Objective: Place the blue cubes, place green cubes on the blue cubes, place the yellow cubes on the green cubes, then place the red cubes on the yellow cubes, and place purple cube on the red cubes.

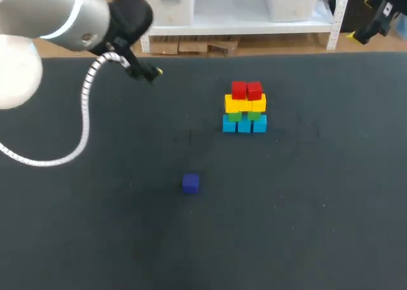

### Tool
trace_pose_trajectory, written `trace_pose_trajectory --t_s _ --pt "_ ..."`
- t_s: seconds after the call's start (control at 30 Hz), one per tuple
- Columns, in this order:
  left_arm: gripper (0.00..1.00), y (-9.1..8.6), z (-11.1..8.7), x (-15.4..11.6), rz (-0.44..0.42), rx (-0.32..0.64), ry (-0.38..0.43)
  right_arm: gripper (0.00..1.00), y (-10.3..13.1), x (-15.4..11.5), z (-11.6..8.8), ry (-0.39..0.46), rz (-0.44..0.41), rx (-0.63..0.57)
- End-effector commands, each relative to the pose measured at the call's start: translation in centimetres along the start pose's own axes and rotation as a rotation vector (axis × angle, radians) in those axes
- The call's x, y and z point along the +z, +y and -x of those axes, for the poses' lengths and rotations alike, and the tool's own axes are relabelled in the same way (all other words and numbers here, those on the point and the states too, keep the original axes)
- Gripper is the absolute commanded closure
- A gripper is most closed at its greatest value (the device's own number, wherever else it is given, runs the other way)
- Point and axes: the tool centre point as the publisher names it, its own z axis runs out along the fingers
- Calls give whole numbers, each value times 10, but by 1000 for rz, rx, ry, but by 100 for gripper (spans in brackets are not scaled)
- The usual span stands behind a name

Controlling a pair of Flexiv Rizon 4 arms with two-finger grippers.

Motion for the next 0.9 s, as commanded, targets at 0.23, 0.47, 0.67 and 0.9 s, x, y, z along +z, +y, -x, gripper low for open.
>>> trace_pose_trajectory --t_s 0.23,0.47,0.67,0.9 --pt "0 -69 3 23 -92 11 121 0 1 -1 -1 -1 -4 1" --pt "0 -116 -11 37 -113 92 101 0 1 -1 -1 -1 -4 1" --pt "0 -135 -30 44 -144 158 142 0 1 -1 -1 -1 -4 1" --pt "0 -156 -39 40 -231 291 136 0 1 -1 -1 -1 -4 1"
